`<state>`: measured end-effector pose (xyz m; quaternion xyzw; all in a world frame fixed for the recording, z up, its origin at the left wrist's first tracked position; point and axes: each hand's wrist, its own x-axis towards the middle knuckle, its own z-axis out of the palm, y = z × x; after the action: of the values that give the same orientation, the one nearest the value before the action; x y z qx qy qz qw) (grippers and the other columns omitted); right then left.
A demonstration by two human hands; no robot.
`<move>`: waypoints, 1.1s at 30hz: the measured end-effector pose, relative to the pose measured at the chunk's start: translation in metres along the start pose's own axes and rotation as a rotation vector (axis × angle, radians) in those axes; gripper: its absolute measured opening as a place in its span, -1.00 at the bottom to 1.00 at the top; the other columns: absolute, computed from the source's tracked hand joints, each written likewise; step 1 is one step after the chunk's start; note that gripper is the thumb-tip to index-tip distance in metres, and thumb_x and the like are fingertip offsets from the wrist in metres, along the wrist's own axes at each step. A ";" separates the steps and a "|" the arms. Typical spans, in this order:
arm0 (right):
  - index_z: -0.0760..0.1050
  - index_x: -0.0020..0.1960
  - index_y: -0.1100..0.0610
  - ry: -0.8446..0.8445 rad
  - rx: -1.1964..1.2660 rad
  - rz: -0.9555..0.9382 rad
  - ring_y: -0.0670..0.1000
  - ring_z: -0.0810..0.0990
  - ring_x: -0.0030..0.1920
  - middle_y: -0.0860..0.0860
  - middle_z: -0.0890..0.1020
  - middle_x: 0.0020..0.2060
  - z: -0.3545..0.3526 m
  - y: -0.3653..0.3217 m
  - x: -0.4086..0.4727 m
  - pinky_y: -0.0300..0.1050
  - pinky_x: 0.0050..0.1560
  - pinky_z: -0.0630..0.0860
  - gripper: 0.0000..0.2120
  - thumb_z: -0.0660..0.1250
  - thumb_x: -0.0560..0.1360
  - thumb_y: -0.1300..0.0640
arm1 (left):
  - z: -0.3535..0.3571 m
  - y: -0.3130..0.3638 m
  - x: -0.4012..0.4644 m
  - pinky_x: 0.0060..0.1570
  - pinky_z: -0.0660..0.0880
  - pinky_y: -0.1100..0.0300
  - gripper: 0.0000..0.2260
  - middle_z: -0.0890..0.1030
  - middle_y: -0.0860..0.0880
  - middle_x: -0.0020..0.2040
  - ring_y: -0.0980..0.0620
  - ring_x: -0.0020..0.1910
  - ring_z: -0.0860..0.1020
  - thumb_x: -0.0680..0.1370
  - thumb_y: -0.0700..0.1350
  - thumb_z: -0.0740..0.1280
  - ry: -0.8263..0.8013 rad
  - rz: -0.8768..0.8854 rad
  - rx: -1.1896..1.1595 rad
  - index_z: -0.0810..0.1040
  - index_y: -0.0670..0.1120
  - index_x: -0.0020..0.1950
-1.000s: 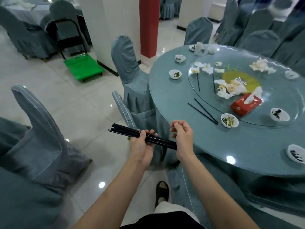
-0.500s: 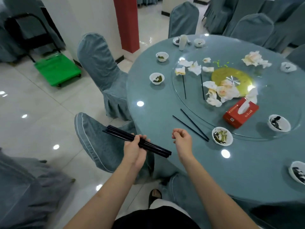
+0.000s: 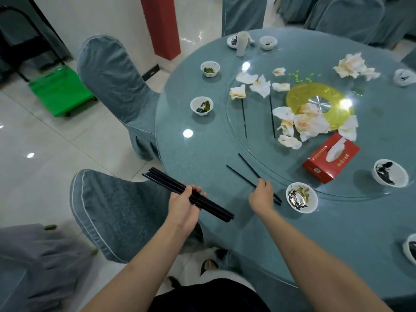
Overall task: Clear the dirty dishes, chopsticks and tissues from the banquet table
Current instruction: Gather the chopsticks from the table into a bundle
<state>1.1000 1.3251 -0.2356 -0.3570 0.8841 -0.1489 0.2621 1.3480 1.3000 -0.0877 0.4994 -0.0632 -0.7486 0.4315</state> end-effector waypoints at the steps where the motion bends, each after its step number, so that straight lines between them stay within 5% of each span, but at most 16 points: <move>1: 0.20 0.55 0.23 -0.009 -0.053 -0.001 0.22 0.19 0.53 0.19 0.23 0.51 0.003 0.002 0.004 0.10 0.46 0.31 -0.43 0.26 0.57 0.28 | 0.001 0.001 0.002 0.08 0.53 -0.08 -0.86 0.48 -0.11 -0.12 -0.06 -0.13 0.54 0.71 -0.31 0.16 -0.001 0.001 0.002 0.36 -0.11 0.01; 7: 0.12 0.57 0.20 -0.068 -0.239 0.066 0.24 0.07 0.59 0.23 0.10 0.59 0.012 0.010 0.013 0.16 0.50 0.22 -0.35 0.31 0.56 0.24 | 0.003 0.007 0.015 0.13 0.51 -0.10 -0.85 0.48 -0.12 -0.13 -0.07 -0.14 0.54 0.71 -0.32 0.16 0.016 0.003 -0.010 0.36 -0.11 0.01; 14: 0.36 0.40 0.23 0.035 -0.303 -0.017 0.25 0.41 0.29 0.20 0.44 0.31 0.017 0.015 0.015 0.06 0.29 0.40 -0.56 0.24 0.53 0.34 | 0.002 0.015 0.026 0.16 0.49 -0.11 -0.84 0.49 -0.12 -0.15 -0.07 -0.15 0.54 0.71 -0.32 0.16 0.011 0.013 -0.007 0.37 -0.10 0.00; 24: 0.54 0.07 0.27 0.024 -0.131 0.028 0.25 0.50 0.12 0.21 0.55 0.09 0.017 0.028 0.013 0.06 0.11 0.45 -0.85 0.24 0.55 0.29 | 0.000 0.015 0.024 0.09 0.50 -0.05 -0.85 0.49 -0.11 -0.15 -0.07 -0.14 0.53 0.71 -0.32 0.16 0.011 -0.013 -0.033 0.38 -0.09 0.03; 33: 0.54 0.13 0.32 -0.074 -0.193 0.085 0.28 0.59 0.19 0.27 0.63 0.13 0.010 0.020 0.009 0.02 0.10 0.51 -0.79 0.27 0.61 0.18 | -0.012 0.009 0.018 0.05 0.50 -0.01 -0.86 0.51 -0.08 -0.15 -0.04 -0.17 0.53 0.71 -0.30 0.17 0.006 -0.008 -0.029 0.39 -0.08 0.04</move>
<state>1.0893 1.3318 -0.2561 -0.3482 0.8984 -0.0386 0.2649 1.3599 1.2859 -0.1013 0.4958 -0.0492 -0.7495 0.4359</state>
